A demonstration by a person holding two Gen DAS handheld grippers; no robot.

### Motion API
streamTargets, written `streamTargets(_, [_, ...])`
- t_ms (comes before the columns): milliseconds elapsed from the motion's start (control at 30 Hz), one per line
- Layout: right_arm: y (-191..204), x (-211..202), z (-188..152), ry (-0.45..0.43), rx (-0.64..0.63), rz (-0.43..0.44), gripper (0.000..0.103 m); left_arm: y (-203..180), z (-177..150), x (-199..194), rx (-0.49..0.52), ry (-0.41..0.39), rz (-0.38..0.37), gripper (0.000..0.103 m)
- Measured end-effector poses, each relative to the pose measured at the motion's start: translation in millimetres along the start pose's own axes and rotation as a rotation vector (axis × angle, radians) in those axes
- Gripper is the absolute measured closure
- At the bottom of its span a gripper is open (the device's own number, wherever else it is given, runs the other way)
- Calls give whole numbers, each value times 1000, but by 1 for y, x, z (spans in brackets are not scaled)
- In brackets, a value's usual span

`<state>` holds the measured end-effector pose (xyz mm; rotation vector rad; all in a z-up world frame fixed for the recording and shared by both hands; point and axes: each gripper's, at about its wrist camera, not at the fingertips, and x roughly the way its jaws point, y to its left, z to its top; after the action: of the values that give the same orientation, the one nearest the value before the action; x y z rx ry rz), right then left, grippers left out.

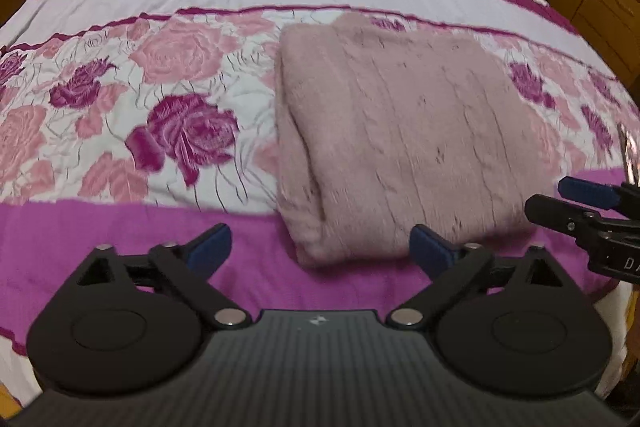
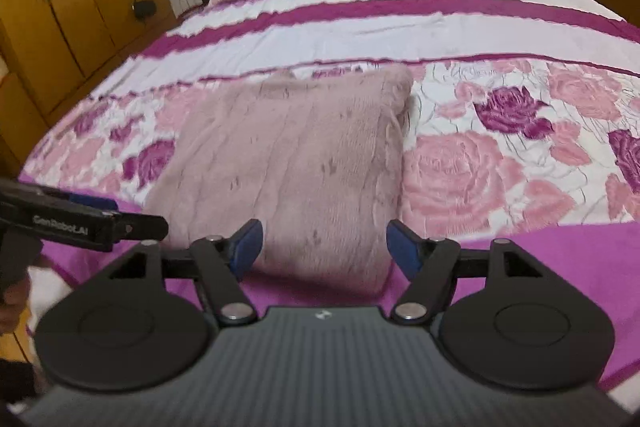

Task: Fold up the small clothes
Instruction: 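Release the folded cardigan and pull both tools back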

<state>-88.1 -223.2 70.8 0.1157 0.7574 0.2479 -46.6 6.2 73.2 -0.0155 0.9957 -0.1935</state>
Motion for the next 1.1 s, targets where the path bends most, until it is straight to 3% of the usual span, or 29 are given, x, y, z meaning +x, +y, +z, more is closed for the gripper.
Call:
streamTargets(200, [1, 14, -18, 28, -4, -74, 32, -14, -13, 29, -10, 51, 75, 2])
streamTargets(367, [-2, 30, -33, 32, 14, -141, 33, -21, -21, 44, -43, 39, 116, 2])
streamTargets(567, [1, 36, -40, 28, 0, -155, 29, -26, -26, 51, -31, 25, 154, 0])
streamTargets(1100, [8, 42, -46, 22, -32, -187, 27, -27, -31, 54, -25, -2, 165, 0])
